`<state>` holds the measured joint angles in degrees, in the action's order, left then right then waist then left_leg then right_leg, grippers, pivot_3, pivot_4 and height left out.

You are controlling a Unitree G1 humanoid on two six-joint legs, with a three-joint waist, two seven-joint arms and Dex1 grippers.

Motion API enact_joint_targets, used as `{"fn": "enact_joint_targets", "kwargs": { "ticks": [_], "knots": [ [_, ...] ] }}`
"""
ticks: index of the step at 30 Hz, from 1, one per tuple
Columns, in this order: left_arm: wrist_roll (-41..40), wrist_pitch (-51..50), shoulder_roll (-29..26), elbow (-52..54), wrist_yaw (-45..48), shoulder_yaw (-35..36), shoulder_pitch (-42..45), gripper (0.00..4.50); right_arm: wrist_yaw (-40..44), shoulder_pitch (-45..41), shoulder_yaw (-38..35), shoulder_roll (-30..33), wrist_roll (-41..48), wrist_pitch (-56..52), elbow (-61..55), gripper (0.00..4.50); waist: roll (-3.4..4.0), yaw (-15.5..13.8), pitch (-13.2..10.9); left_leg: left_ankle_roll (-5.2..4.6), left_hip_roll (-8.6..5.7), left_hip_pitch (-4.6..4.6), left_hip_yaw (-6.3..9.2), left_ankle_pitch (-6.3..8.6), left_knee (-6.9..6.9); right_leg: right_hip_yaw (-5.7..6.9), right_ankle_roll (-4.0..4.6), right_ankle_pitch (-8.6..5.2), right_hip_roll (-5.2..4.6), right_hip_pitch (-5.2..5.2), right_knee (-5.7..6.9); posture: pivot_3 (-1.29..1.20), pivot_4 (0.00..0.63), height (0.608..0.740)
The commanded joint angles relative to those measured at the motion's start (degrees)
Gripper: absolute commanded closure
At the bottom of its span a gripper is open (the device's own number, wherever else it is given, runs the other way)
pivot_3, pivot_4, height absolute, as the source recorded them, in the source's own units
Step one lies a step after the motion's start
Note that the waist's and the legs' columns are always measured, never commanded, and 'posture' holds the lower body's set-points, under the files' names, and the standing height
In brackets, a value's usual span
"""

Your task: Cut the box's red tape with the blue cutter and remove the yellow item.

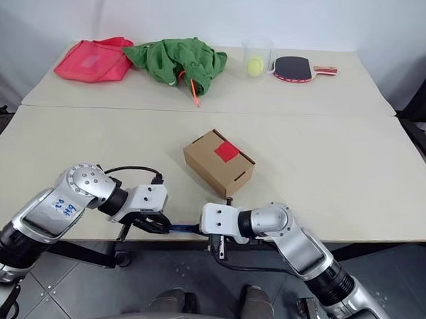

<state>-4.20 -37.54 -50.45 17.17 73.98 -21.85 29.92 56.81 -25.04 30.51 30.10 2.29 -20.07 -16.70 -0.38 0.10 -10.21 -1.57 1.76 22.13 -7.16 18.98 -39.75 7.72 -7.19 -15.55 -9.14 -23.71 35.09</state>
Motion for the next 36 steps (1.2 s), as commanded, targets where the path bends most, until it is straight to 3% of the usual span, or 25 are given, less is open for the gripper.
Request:
{"fn": "enact_joint_targets", "kwargs": {
  "ticks": [1,7,21,36],
  "knots": [
    [-0.5,0.0,0.0,1.5,0.9,-2.2,-1.4,4.11,-0.3,0.0,1.2,-0.4,-2.0,-0.6,2.2,4.46,0.0,0.0,0.0,0.0,0.0,0.0,0.0,0.0,0.0,0.0,0.0,0.0,0.0,0.0,0.0,0.0,0.15,0.74],
    [-0.4,0.2,0.7,1.0,0.8,-2.5,-0.9,4.11,0.4,0.1,0.2,0.9,-1.7,-0.8,1.1,4.46,0.0,-0.1,0.0,0.0,0.0,0.01,0.01,0.0,0.0,0.0,0.0,0.0,0.0,0.0,-0.01,0.0,0.15,0.74],
    [-0.3,-0.2,1.7,0.4,0.7,-3.1,0.4,4.11,0.2,-4.0,4.1,-5.8,-3.6,1.6,7.5,4.46,0.02,-0.2,0.0,-0.01,0.0,0.02,0.07,0.01,-0.01,-0.04,0.0,0.0,-0.01,0.04,-0.03,0.0,0.15,0.74],
    [-0.1,-0.3,2.2,-0.8,0.3,-3.0,0.9,4.11,0.1,-5.5,3.4,-7.3,-4.3,2.6,9.5,4.46,0.02,-0.2,0.0,-0.01,-0.01,0.02,0.08,0.01,-0.02,-0.04,0.0,0.0,-0.01,0.05,-0.01,0.0,0.15,0.74]
  ]
}}
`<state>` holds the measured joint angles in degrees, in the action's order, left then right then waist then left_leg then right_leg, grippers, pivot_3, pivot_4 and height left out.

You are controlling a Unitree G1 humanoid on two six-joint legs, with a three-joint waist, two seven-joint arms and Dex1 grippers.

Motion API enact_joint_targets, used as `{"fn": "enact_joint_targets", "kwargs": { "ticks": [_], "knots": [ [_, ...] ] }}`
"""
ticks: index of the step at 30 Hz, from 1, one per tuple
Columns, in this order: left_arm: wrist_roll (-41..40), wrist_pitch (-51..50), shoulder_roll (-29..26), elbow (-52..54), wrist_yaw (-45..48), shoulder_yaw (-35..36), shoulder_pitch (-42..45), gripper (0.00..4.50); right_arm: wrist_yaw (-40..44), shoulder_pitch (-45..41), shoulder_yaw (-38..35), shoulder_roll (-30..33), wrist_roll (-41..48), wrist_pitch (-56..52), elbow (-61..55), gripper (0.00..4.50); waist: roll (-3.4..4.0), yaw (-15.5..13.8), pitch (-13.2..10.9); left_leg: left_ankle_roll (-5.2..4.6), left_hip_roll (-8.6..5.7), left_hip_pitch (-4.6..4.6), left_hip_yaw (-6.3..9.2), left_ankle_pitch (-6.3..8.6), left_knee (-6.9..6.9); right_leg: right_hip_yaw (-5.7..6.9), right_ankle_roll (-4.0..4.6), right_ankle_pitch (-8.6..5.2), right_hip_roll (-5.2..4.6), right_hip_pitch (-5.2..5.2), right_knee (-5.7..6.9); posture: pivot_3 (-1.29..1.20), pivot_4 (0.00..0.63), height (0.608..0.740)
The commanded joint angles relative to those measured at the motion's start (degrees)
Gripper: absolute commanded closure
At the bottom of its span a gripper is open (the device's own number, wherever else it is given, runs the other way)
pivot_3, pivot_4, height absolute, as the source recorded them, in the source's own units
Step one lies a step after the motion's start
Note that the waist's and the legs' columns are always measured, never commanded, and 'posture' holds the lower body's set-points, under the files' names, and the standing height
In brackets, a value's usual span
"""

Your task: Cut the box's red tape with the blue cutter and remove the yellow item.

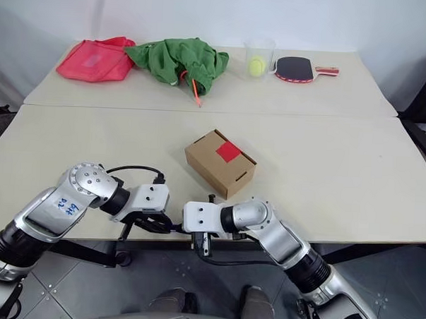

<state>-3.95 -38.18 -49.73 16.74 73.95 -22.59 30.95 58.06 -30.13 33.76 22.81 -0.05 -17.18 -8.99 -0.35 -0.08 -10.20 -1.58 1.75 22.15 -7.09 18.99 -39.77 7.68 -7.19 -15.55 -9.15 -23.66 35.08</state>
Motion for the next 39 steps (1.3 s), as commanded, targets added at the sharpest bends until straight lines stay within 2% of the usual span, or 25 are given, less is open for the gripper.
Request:
{"fn": "enact_joint_targets", "kwargs": {
  "ticks": [1,7,11,20,22,24,29,33,35,39],
  "knots": [
    [-0.3,0.5,1.6,-0.6,0.4,-2.3,0.0,4.11,-1.1,-0.5,0.0,-0.1,-2.1,-0.3,1.9,4.46,0.0,-0.1,0.0,0.0,0.0,0.0,0.01,0.0,-0.01,0.0,0.0,0.0,0.0,0.01,0.0,0.0,0.15,0.74],
    [0.1,1.1,2.8,-2.1,-0.1,-2.3,0.4,4.11,-0.9,-1.0,-1.1,0.2,-2.0,-0.3,1.0,4.46,0.01,-0.1,0.0,0.0,0.01,0.0,0.04,0.0,-0.08,0.0,0.0,0.0,0.0,0.05,0.01,0.0,0.15,0.74],
    [0.4,1.9,3.2,-3.0,-0.7,-1.7,0.4,4.11,-0.2,-1.1,-3.6,2.6,-1.0,-2.2,-4.5,4.46,0.01,-0.5,0.0,-0.01,0.02,0.02,0.06,0.0,-0.12,-0.01,0.0,0.0,-0.02,0.06,0.0,0.0,0.15,0.74],
    [-2.3,7.6,5.5,-5.7,-3.3,4.4,-0.7,4.11,-0.2,-1.8,-15.7,7.8,8.7,-15.8,-18.2,4.46,0.01,-1.0,0.0,-0.09,0.08,0.16,0.07,0.05,-0.19,0.0,0.0,0.0,-0.05,-0.04,-0.01,0.0,0.15,0.74],
    [-4.1,10.6,5.9,-7.1,-4.9,8.5,-2.1,4.11,-1.2,-4.1,-24.7,9.1,15.2,-24.5,-21.9,4.11,0.02,-1.0,0.0,-0.1,0.07,0.17,0.06,0.06,-0.19,0.01,0.0,0.0,-0.04,-0.05,-0.01,0.0,0.15,0.74],
    [-5.4,12.9,6.6,-8.4,-6.3,11.7,-2.9,4.11,-2.0,-5.8,-31.2,10.7,20.3,-31.1,-24.1,3.57,0.02,-1.0,-0.1,-0.12,0.13,0.27,0.05,0.06,-0.2,-0.01,0.0,0.01,-0.07,-0.15,0.0,0.0,0.15,0.74],
    [-7.9,19.6,9.4,-11.3,-9.8,17.7,-1.7,4.11,-4.9,-8.1,-38.6,15.2,26.0,-40.9,-24.1,1.87,0.01,-1.1,-0.1,-0.14,0.14,0.26,0.09,0.12,-0.16,0.06,-0.01,0.01,-0.08,-0.14,-0.05,0.0,0.15,0.74],
    [-10.0,28.5,11.9,-15.0,-11.2,22.5,-0.1,4.11,-8.0,-13.1,-42.1,16.5,30.9,-49.3,-22.6,0.51,0.01,-0.8,-0.1,-0.22,0.09,0.34,0.0,0.17,-0.17,0.08,-0.04,0.03,-0.15,-0.2,-0.1,0.0,0.15,0.74],
    [-9.4,33.2,12.5,-17.9,-12.4,23.6,1.7,4.11,-9.5,-15.9,-42.4,16.9,32.6,-53.5,-21.4,0.04,0.01,-0.4,-0.1,-0.22,0.09,0.34,-0.03,0.17,-0.16,0.09,-0.05,0.03,-0.16,-0.22,-0.07,0.0,0.15,0.74],
    [-10.0,42.1,14.5,-22.4,-13.2,25.2,5.9,4.11,-14.8,-23.7,-42.5,14.7,33.8,-59.8,-16.1,0.04,0.01,0.2,-0.1,-0.22,0.06,0.35,-0.03,0.17,-0.14,0.11,-0.08,0.05,-0.18,-0.24,-0.08,0.0,0.15,0.74]
  ]
}}
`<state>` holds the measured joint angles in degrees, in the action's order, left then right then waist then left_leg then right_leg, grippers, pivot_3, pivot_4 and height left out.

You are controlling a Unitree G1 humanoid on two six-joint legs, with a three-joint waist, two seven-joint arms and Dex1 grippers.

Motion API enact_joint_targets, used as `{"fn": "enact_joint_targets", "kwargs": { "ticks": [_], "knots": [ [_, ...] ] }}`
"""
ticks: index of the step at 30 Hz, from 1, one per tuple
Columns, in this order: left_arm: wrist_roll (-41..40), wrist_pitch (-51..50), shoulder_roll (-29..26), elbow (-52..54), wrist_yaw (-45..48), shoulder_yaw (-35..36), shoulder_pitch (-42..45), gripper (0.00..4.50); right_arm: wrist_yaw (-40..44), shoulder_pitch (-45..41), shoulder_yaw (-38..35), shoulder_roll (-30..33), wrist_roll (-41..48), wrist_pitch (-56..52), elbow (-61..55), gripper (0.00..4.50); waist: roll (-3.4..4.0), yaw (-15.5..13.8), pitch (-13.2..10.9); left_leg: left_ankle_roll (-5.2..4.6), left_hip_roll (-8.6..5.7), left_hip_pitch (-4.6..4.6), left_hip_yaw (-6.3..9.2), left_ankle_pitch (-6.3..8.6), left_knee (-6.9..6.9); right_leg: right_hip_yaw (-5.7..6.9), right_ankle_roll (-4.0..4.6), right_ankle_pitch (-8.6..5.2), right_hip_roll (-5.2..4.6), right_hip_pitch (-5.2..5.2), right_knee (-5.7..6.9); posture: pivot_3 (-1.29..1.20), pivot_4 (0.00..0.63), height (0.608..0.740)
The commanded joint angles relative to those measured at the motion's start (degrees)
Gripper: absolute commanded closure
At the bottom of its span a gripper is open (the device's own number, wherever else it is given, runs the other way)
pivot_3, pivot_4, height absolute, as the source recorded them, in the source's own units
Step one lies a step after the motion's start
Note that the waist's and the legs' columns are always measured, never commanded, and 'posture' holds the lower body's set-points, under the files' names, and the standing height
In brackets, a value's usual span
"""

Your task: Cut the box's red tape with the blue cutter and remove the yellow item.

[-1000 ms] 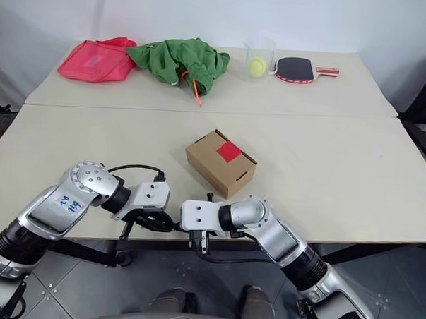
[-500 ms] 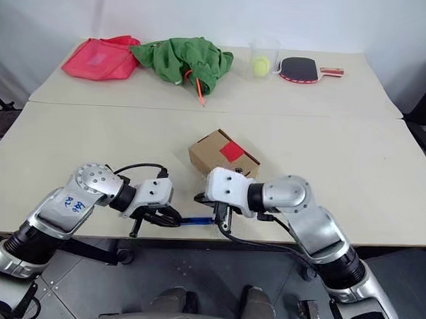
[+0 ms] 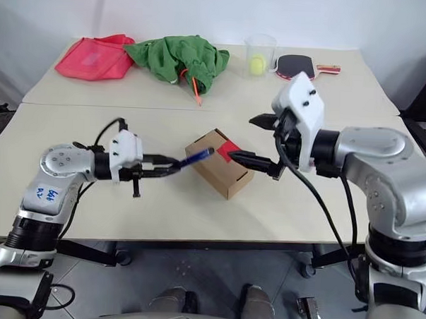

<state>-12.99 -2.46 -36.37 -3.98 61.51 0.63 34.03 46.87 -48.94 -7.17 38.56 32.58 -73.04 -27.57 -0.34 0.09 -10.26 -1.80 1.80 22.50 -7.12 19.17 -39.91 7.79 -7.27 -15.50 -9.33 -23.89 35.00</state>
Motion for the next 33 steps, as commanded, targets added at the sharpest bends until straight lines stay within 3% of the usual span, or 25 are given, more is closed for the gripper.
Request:
{"fn": "enact_joint_targets", "kwargs": {
  "ticks": [1,16,33],
  "knots": [
    [-1.2,8.3,1.7,-2.8,-0.6,2.0,3.6,4.11,-4.8,-6.3,-1.8,-2.0,1.7,-5.5,3.6,0.04,0.0,0.1,0.0,-0.01,-0.01,0.0,-0.04,0.0,0.0,-0.01,-0.01,0.0,-0.03,-0.02,0.02,0.0,0.15,0.74],
    [3.1,25.6,3.4,-16.3,3.3,-3.1,11.7,4.11,-5.5,-16.6,2.0,-4.2,8.4,-15.5,14.7,0.04,0.0,0.2,0.0,0.0,-0.19,0.68,-0.47,0.04,-0.06,0.18,-0.19,0.1,0.05,-0.63,0.09,0.0,0.15,0.74],
    [3.5,29.4,5.2,-18.2,2.7,-4.0,14.0,4.11,-6.1,-17.5,8.9,-8.4,8.6,-11.3,21.3,0.04,0.0,0.4,0.0,0.01,-0.17,0.71,-0.54,0.04,-0.06,0.17,-0.21,0.11,0.07,-0.66,0.08,0.0,0.15,0.74]
  ]
}}
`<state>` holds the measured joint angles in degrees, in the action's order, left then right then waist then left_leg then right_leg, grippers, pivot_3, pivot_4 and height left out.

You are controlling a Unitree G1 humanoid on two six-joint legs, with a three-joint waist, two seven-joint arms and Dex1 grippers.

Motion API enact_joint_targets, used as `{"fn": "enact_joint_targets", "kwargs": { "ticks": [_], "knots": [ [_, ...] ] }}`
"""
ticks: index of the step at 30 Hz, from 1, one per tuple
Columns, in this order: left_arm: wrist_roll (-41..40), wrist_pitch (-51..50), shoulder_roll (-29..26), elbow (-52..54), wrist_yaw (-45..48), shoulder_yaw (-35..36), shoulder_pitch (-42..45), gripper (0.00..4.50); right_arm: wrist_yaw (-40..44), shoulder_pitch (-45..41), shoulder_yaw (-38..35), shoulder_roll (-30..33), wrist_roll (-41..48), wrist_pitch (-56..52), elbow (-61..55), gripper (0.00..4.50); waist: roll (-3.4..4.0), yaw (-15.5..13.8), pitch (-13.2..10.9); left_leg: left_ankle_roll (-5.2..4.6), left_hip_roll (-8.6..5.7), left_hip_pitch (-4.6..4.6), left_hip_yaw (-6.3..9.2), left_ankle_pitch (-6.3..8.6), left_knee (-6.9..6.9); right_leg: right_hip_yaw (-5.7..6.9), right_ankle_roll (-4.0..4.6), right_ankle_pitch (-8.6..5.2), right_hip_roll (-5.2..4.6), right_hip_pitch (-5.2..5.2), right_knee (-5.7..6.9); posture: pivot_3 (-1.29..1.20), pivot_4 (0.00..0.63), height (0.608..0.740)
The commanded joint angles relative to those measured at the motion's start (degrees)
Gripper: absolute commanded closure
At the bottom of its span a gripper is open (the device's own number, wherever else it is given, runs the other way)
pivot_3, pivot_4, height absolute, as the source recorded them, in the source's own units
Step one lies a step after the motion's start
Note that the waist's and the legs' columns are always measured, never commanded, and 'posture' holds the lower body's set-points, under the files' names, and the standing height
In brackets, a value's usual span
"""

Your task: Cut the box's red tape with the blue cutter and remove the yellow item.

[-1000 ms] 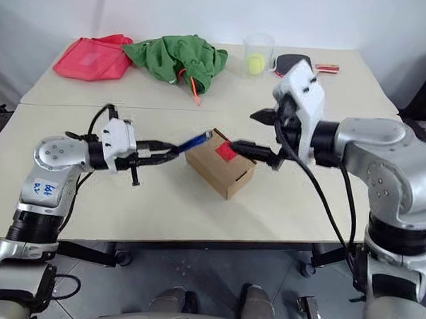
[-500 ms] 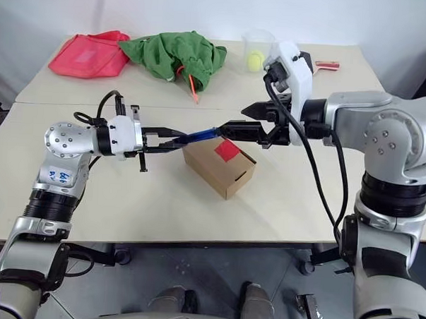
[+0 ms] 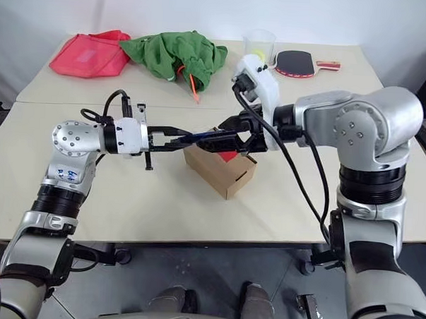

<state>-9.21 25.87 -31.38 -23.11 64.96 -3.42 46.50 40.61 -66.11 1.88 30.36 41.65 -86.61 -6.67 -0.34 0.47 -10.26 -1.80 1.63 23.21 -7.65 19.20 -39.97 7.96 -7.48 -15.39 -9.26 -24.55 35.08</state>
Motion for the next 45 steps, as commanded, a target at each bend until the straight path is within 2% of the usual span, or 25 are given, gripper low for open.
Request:
{"fn": "enact_joint_targets", "kwargs": {
  "ticks": [1,8,9,12,19,22,25,27,39,45],
  "knots": [
    [-0.3,1.0,0.3,1.0,-0.7,0.1,1.5,4.11,0.1,-0.3,0.0,-0.2,-0.4,2.6,0.6,0.04,0.0,0.0,0.0,0.0,0.0,0.0,0.0,0.0,0.0,0.0,0.0,0.0,0.0,0.0,0.0,0.0,0.15,0.74],
    [-0.6,1.0,0.0,1.7,-0.4,0.2,0.9,4.11,-0.3,-0.9,0.6,-0.5,-0.8,4.1,3.2,0.04,0.0,0.2,0.0,0.0,0.0,0.0,0.0,0.0,0.0,0.01,0.0,0.0,0.0,0.0,0.01,0.0,0.15,0.74],
    [-0.6,1.0,0.0,1.7,-0.5,0.2,0.9,4.11,-0.3,-0.9,0.6,-0.5,-0.7,4.0,3.3,0.22,0.0,0.2,0.0,0.0,0.0,0.0,0.0,0.0,0.0,0.01,0.0,0.0,0.0,0.0,0.01,0.0,0.15,0.74],
    [-0.6,1.0,-0.1,1.7,-0.5,0.3,0.8,4.11,0.0,-1.1,0.9,-0.2,-0.5,3.8,3.5,0.99,0.0,0.4,0.0,0.0,0.01,0.0,0.0,0.0,0.01,0.01,0.0,0.0,0.0,0.0,0.01,0.0,0.15,0.74],
    [-0.7,0.5,-0.3,1.9,-0.6,0.4,0.4,4.11,0.1,-1.4,0.4,-0.7,0.2,3.0,3.4,3.43,0.0,0.8,0.0,0.0,0.01,0.0,0.01,0.0,0.01,0.02,-0.01,0.0,0.0,0.0,0.01,0.0,0.15,0.74],
    [-0.9,-0.6,-0.4,2.1,-0.4,0.2,0.1,4.11,0.0,-1.6,0.3,-0.9,0.6,3.1,3.3,4.35,0.0,1.1,0.0,0.0,0.01,0.0,0.02,0.0,0.02,0.03,-0.01,0.0,0.0,0.0,0.01,0.0,0.15,0.74],
    [-1.2,-2.4,-0.6,2.4,0.0,0.1,-0.2,4.11,0.1,-1.8,0.3,-0.8,0.7,3.1,3.3,4.33,0.0,1.1,0.0,0.01,0.01,0.0,0.02,0.0,0.03,0.03,-0.01,0.0,0.01,-0.01,0.02,0.0,0.15,0.74],
    [-1.7,-4.8,-0.7,2.8,0.4,0.1,-0.5,3.39,0.1,-2.0,0.3,-0.8,0.7,3.1,3.4,4.33,0.0,1.1,0.0,0.01,0.01,0.0,0.02,0.0,0.02,0.03,-0.01,0.0,0.01,-0.01,0.02,0.0,0.15,0.74],
    [-5.2,-19.1,-4.8,2.0,-1.0,5.6,1.8,0.0,-0.3,-3.2,0.6,1.1,-0.9,5.4,4.2,4.33,0.0,1.2,0.0,0.01,0.02,0.0,0.03,0.0,0.03,0.02,-0.01,0.0,0.01,-0.01,0.02,0.0,0.15,0.74],
    [-6.6,-22.1,-7.6,-0.7,-0.2,8.3,1.7,0.0,-0.4,-3.1,0.2,4.2,-2.4,6.2,4.1,4.33,0.0,1.1,0.0,0.01,0.02,0.0,0.03,0.0,0.03,0.02,-0.01,0.0,0.01,-0.02,0.03,0.0,0.15,0.74]
  ]
}}
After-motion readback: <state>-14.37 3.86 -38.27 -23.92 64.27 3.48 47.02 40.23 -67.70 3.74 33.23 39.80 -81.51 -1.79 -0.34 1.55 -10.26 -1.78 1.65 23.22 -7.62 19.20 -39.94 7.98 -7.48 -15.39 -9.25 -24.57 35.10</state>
